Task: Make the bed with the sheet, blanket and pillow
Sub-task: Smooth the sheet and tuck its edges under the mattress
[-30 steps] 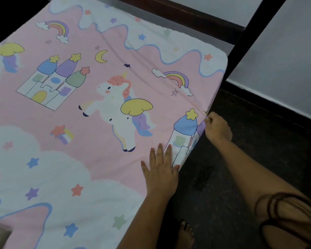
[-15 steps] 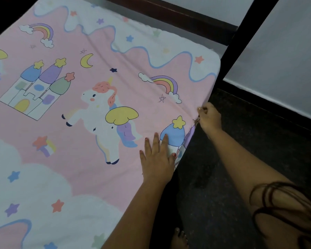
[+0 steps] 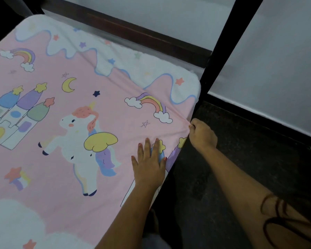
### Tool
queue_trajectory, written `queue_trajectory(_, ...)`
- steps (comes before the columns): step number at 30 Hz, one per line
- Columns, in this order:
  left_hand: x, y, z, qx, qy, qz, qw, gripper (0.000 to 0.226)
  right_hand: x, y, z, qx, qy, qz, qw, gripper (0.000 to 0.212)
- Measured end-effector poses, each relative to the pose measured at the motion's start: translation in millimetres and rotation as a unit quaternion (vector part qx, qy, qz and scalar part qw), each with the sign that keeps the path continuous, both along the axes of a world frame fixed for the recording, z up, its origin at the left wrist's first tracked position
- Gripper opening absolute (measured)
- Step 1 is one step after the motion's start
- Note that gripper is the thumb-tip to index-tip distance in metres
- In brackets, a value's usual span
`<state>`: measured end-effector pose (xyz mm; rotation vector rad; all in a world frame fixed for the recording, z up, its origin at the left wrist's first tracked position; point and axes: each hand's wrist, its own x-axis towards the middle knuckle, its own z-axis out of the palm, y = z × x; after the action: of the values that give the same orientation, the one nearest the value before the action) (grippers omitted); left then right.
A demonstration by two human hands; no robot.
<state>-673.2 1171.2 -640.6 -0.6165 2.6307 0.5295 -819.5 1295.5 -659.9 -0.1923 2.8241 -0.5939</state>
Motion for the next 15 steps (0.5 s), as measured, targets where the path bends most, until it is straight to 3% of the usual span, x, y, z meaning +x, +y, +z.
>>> queue_trajectory(3, -22, -5, -1, -0.011, 0.016, -0.005, 1.000, 0.061, -11, 2, -8, -0.096, -0.102, -0.018, 0.990, 0.020)
queue_trajectory(7, -59, -12, -2, -0.001, 0.018, -0.017, 1.000, 0.061, -43, -3, 1, -0.208, -0.144, -0.081, 0.964, 0.017)
queue_trajectory(10, -78, -15, -1, 0.012, 0.015, -0.023, 1.000, 0.061, -70, -17, 5, -0.211, -0.160, -0.103, 0.959, 0.029)
queue_trajectory(15, -100, -19, -2, 0.011, 0.006, -0.034, 0.999, 0.062, -88, -20, 5, -0.154, -0.130, -0.062, 0.978, 0.026)
